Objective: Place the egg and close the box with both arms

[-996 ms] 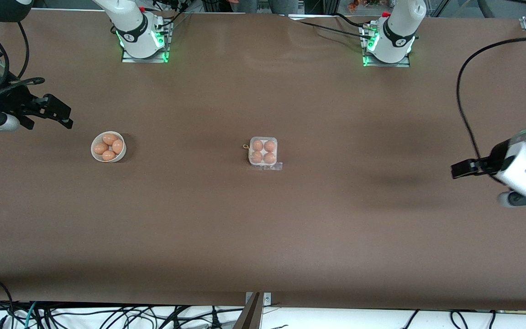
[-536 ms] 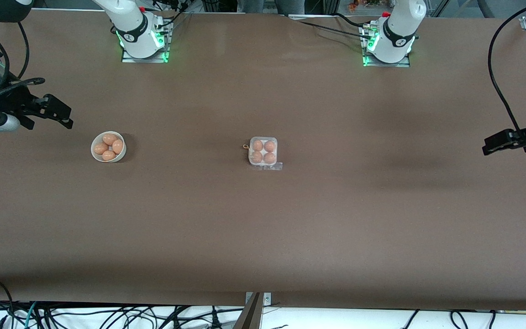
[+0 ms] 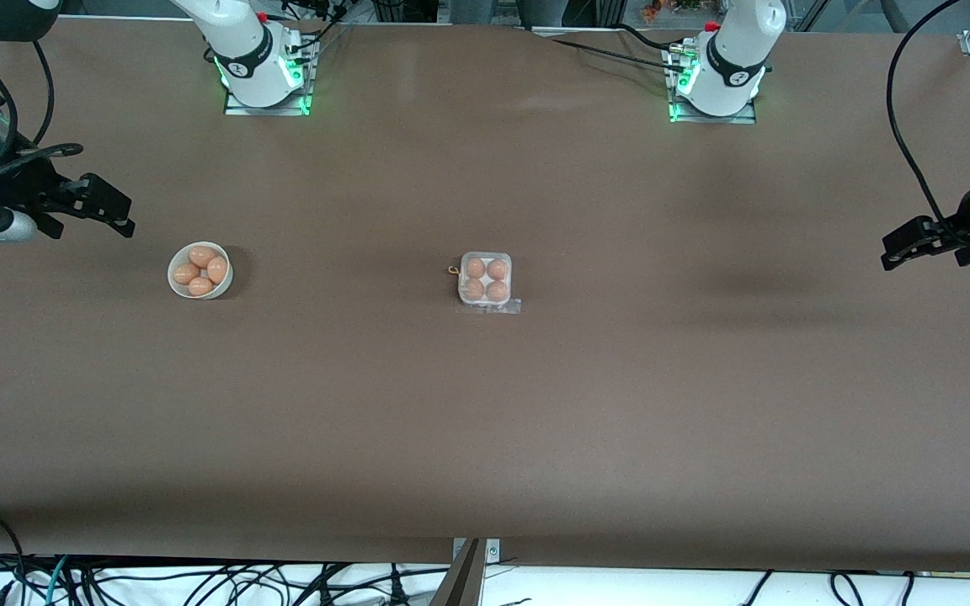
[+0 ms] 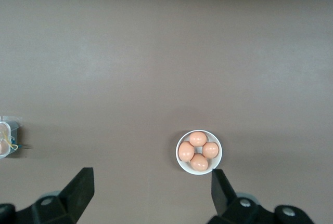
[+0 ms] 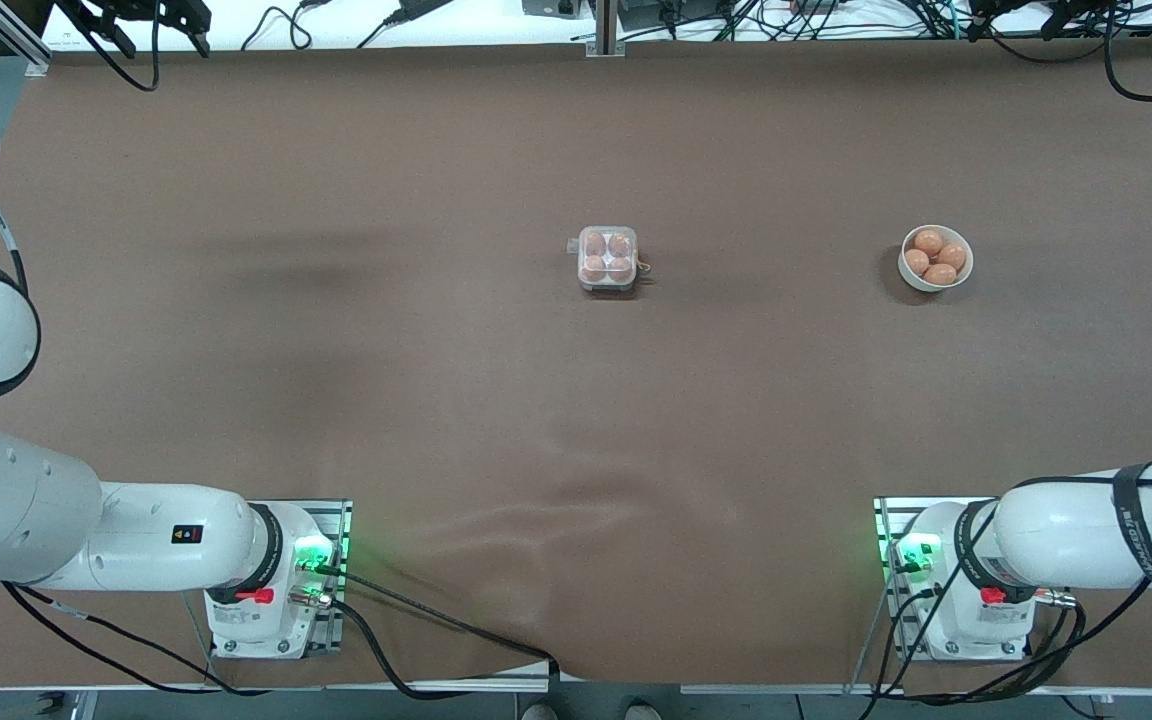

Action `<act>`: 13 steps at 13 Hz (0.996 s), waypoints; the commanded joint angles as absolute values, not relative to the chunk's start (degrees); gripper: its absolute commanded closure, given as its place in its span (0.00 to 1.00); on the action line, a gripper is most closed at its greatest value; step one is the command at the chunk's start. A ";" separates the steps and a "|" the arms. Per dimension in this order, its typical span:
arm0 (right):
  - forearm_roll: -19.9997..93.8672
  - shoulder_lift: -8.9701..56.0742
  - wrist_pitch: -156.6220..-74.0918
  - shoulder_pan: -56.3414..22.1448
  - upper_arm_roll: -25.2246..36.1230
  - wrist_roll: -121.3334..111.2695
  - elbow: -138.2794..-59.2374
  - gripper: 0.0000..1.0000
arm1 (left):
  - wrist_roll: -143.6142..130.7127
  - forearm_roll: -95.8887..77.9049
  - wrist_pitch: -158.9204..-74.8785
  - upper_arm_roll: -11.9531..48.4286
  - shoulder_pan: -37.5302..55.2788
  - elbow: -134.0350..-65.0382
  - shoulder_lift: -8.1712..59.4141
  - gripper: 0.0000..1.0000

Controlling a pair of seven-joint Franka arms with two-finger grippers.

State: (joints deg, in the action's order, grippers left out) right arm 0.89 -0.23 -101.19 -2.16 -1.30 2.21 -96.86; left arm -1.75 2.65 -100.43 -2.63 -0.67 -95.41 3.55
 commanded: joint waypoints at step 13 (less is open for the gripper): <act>0.00 -0.44 -101.69 -1.32 -1.93 2.90 -97.21 0.00 | -0.79 0.00 -93.78 0.43 -1.49 -101.95 -3.96 0.00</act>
State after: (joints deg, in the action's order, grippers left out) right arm 0.86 -0.21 -101.19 -2.13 -1.30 2.23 -96.86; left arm -1.76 1.12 -94.91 -0.38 -1.31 -100.78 -2.61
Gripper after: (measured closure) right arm 0.000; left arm 0.000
